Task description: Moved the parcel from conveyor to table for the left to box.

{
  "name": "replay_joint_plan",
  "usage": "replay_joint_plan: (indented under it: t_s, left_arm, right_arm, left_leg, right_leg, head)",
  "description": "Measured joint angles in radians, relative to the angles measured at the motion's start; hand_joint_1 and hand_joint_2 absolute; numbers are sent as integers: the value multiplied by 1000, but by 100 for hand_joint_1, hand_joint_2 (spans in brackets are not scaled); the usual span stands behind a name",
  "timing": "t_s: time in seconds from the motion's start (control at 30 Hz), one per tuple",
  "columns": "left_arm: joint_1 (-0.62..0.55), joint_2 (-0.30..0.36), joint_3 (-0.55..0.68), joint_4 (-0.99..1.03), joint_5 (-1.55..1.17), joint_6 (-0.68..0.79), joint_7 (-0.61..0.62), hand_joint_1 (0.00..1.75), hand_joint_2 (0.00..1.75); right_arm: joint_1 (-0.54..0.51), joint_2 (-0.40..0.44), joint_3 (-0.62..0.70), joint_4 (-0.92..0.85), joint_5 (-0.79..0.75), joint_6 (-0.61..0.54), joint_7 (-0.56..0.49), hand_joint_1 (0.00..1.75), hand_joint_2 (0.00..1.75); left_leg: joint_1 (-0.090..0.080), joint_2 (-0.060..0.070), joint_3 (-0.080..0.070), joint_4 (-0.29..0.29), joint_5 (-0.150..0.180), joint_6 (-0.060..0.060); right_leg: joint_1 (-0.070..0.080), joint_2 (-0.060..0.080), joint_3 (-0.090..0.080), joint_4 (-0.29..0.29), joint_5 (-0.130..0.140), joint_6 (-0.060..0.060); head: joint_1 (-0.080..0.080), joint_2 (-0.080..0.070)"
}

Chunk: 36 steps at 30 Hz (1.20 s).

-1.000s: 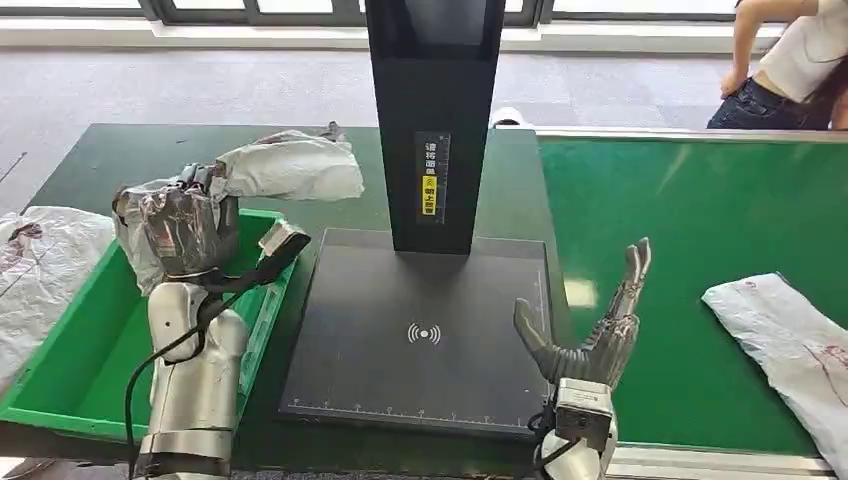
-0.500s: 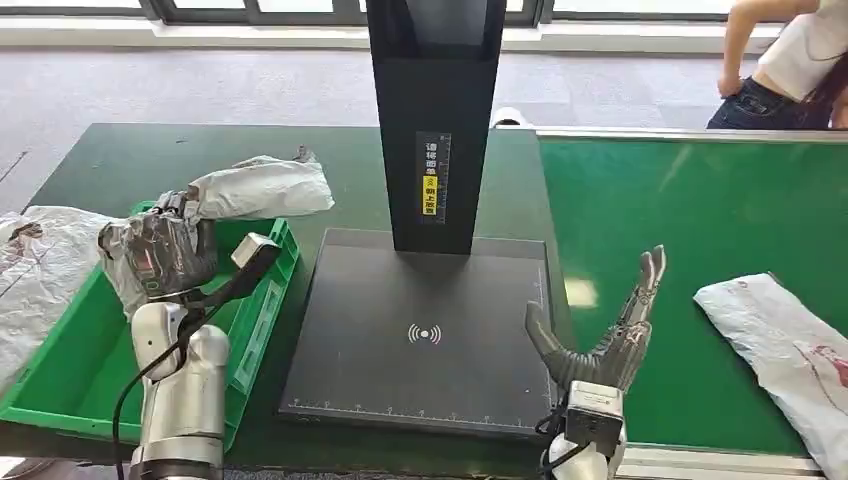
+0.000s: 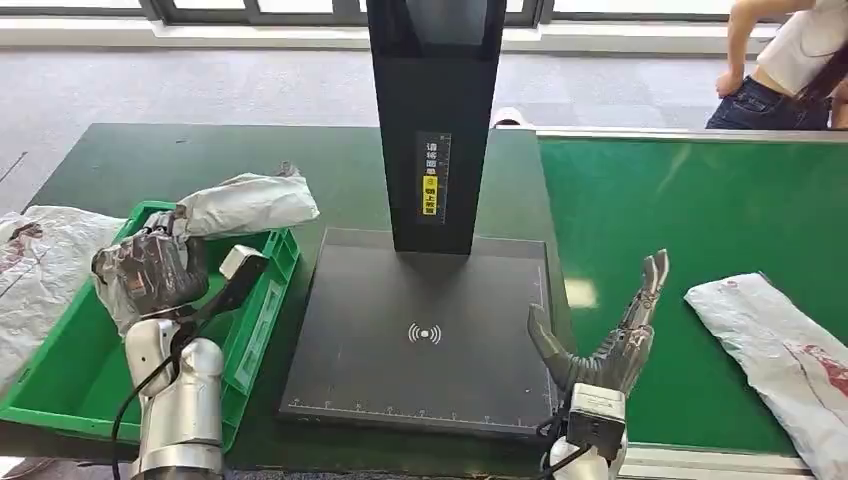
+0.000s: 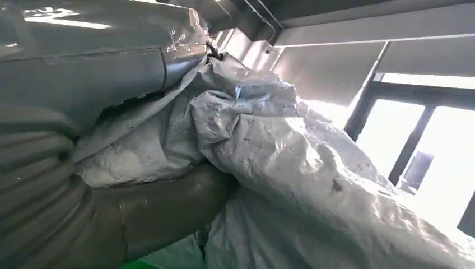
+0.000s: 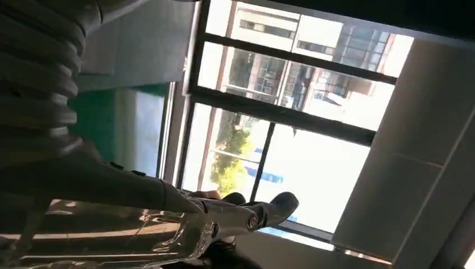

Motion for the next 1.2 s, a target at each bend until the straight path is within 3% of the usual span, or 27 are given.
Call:
replay_joint_plan:
  t_s: [0.23,0.27,0.3,1.1,1.13,1.2]
  left_arm:
    - [1,-6,18,0,6,0,-5,175,175]
    - [2,-7,21,0,6,0,-8,17,175]
    - [3,-7,22,0,7,0,-10,0,175]
    - [-20,-46,167,-24,194,0,-135,0,175]
    - [-21,-46,171,-25,205,0,-139,0,0]
    - [-22,-47,179,-25,227,0,-149,0,0]
  right_arm:
    - [1,0,0,0,0,0,0,0,175]
    - [1,0,0,0,0,0,0,0,175]
    - [2,0,0,0,0,0,0,0,175]
    - [7,0,0,0,-6,0,0,0,175]
    - [7,0,0,0,-6,0,0,0,175]
    - [9,0,0,0,-6,0,0,0,175]
  left_leg:
    - [0,0,0,0,0,0]
    - [0,0,0,0,0,0]
    - [0,0,0,0,0,0]
    - [0,0,0,0,0,0]
    - [0,0,0,0,0,0]
    - [0,0,0,0,0,0]
  right_leg:
    - [0,0,0,0,0,0]
    - [0,0,0,0,0,0]
    - [0,0,0,0,0,0]
    - [0,0,0,0,0,0]
    - [0,0,0,0,0,0]
    - [0,0,0,0,0,0]
  head:
    - [0,0]
    - [0,0]
    - [0,0]
    - [0,0]
    - [0,0]
    - [0,0]
